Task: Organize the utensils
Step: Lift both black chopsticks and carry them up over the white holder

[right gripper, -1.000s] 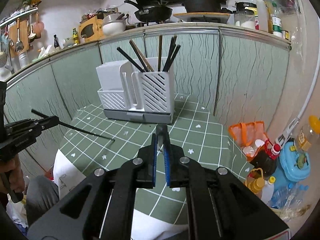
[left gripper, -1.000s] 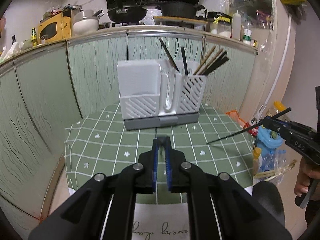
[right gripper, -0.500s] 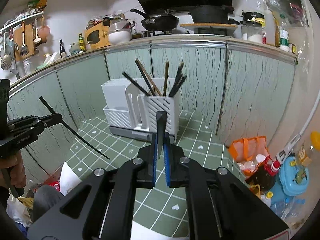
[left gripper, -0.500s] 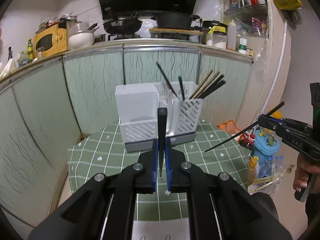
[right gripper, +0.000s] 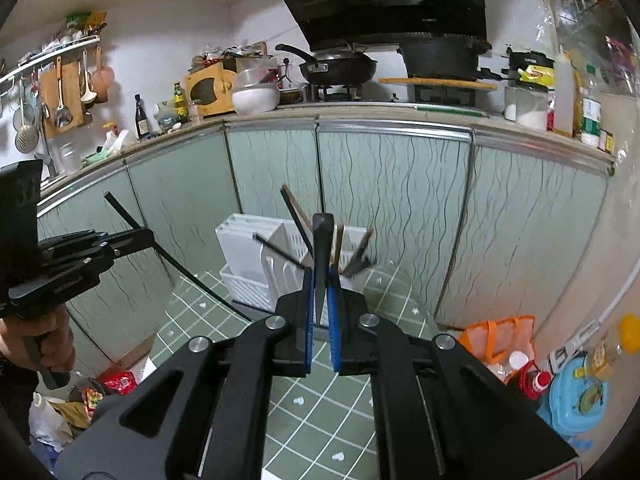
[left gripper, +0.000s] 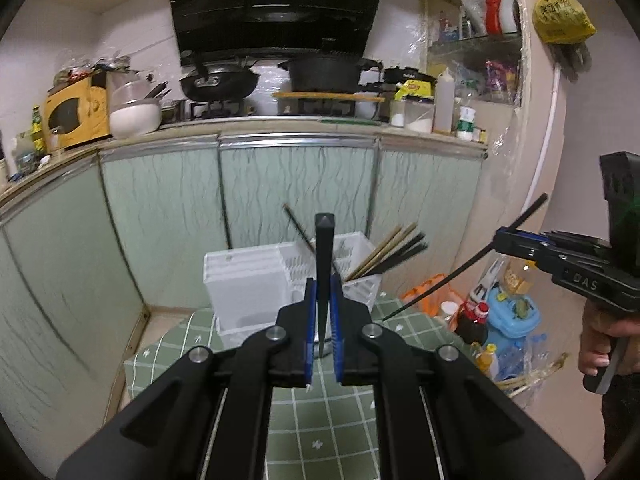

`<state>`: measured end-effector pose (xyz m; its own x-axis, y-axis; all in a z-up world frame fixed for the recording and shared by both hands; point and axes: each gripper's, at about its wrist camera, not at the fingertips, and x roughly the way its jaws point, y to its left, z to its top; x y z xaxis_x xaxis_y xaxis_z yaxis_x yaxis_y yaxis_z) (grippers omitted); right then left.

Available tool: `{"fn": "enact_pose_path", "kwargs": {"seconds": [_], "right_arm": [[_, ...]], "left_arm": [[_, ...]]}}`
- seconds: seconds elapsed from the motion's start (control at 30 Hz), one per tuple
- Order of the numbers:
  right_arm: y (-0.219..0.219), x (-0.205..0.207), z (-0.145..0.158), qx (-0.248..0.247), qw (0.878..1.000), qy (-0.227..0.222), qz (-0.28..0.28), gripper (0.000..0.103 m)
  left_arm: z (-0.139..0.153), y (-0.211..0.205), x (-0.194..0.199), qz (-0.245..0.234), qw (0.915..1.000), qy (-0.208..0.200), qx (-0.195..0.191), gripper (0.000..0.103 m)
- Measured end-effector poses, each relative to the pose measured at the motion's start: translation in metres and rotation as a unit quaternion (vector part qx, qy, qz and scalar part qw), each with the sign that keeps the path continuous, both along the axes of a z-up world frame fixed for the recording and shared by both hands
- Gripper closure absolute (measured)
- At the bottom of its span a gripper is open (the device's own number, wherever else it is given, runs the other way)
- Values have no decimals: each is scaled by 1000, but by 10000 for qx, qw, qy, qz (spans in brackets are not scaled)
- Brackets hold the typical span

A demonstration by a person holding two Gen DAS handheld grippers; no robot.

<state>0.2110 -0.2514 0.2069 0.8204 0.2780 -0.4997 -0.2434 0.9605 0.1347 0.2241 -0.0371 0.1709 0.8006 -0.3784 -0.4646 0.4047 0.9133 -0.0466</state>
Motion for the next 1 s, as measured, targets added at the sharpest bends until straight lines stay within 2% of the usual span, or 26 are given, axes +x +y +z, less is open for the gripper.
{"fn": "enact_pose_path", "kwargs": {"seconds": [0.27, 0.5, 0.7, 1.0], "right_arm": [[-9, 35, 41, 65, 9999, -75, 109, 97], [-12, 70, 57, 131, 9997, -92, 183, 97], [-20, 108, 48, 143, 9998, 42, 114, 97], [-31, 152, 4, 266, 9986, 457, 95, 97]], "left_arm": [[42, -11, 33, -277, 9990, 41, -346, 95], [59, -26, 71, -290, 9991, 21, -302, 95], [48, -36, 106, -393, 9985, 161, -341, 95], [13, -42, 148, -470, 9973, 467, -314, 95]]}}
